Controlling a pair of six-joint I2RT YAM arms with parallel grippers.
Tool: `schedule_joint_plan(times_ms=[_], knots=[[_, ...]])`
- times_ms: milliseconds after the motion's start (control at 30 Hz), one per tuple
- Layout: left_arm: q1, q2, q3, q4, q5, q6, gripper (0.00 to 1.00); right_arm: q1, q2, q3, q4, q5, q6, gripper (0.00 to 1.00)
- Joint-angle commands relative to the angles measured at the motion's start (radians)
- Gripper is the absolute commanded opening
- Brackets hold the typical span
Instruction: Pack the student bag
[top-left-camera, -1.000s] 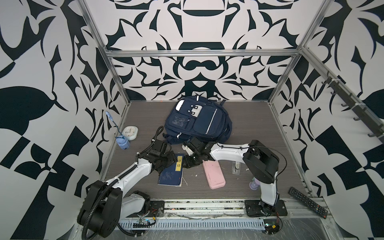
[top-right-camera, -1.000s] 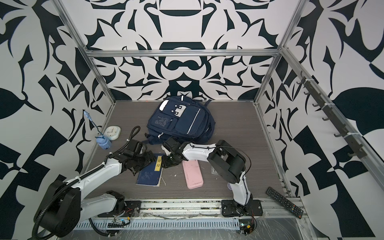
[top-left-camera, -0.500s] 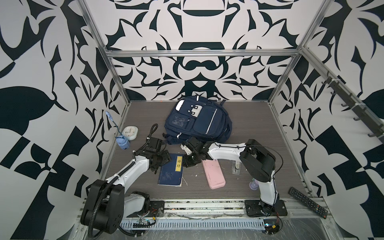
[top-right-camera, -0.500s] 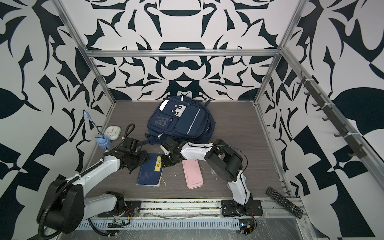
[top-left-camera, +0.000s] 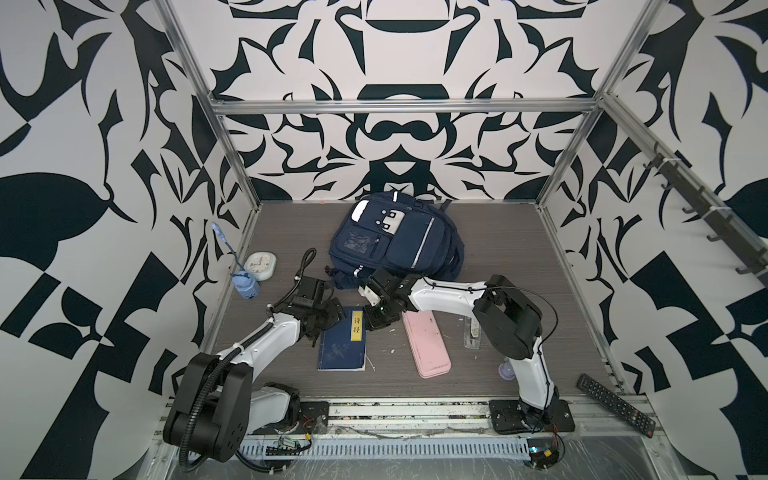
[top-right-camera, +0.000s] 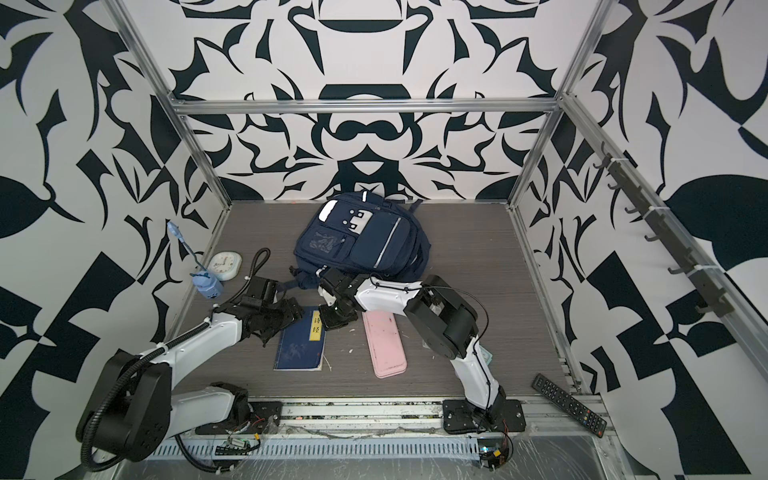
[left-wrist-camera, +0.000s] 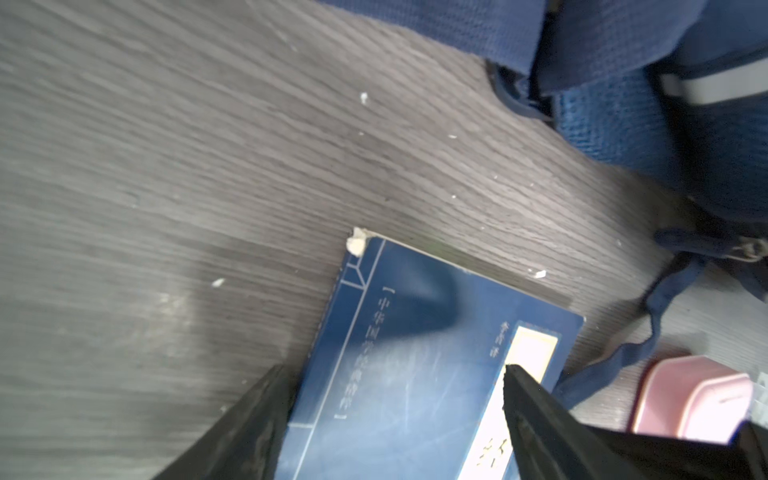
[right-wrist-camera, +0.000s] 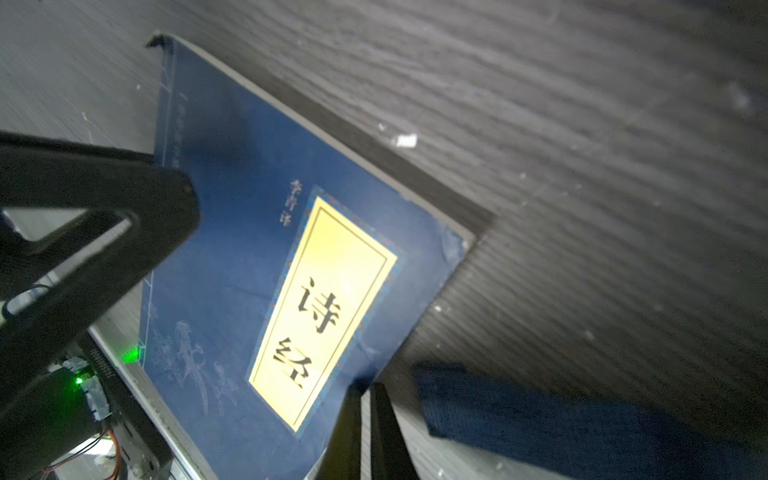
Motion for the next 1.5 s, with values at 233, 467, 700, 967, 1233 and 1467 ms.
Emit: schedule_joint_plan(times_ms=[233,467,700,967,1233,1467], knots=[[-0.023,-0.211,-0.133,0.025,0.205,-0.010,0.71,-0.040,0.056,-0.021,-0.005,0.066,-0.027,0.11],[-0.023,-0.239,-0.139,0.070,0.249,-0.008,0.66,-0.039,0.061,-0.043,0.014,0.049,-0.014,0.11],[-0.023,-0.291,-0.139,0.127,0.273,-0.025,0.62,-0.040,0.061,-0.061,0.023,0.041,-0.006,0.12],[-0.023,-0.338,-0.147,0.129,0.267,-0.036,0.60,-0.040,0.061,-0.082,0.044,0.034,0.008,0.12],[-0.023,-0.329,-0.157,0.115,0.271,-0.036,0.52,-0.039,0.061,-0.087,0.053,0.031,0.013,0.12],[-0.023,-0.350,-0.153,0.118,0.283,-0.026,0.45,-0.039,0.058,-0.095,0.051,0.032,0.012,0.12]])
